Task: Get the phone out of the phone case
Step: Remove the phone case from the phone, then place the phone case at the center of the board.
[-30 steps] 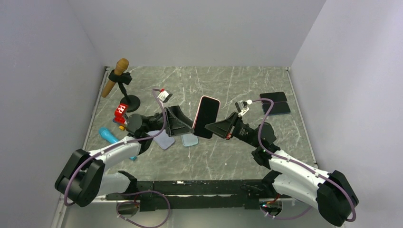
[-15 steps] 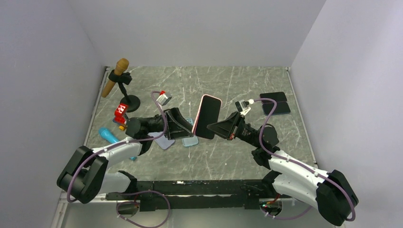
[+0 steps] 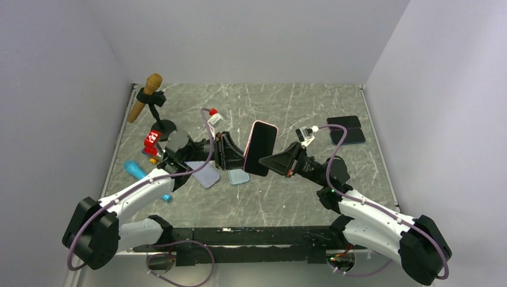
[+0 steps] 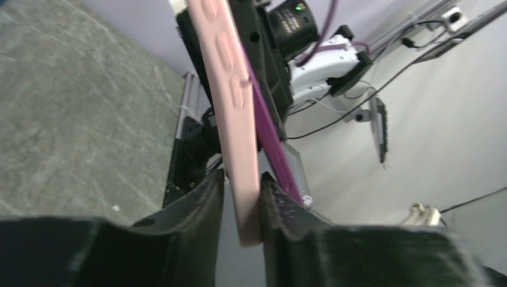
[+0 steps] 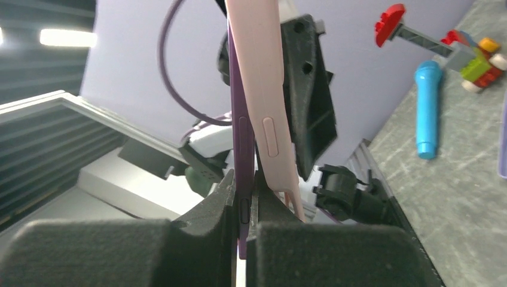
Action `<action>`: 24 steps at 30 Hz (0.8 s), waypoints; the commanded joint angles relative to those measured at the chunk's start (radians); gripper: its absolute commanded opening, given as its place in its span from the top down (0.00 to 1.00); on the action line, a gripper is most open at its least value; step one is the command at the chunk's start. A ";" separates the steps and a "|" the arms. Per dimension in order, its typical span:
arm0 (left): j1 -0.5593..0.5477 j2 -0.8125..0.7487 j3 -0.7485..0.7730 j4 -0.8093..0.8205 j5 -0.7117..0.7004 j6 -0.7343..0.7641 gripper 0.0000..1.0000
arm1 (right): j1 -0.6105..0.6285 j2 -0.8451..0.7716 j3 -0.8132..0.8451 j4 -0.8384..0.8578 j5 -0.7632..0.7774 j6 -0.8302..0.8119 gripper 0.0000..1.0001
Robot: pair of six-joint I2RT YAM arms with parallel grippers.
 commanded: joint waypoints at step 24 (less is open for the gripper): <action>-0.119 0.390 0.210 -0.476 -0.764 -0.135 1.00 | 0.111 -0.762 -0.027 -1.359 0.570 -0.413 1.00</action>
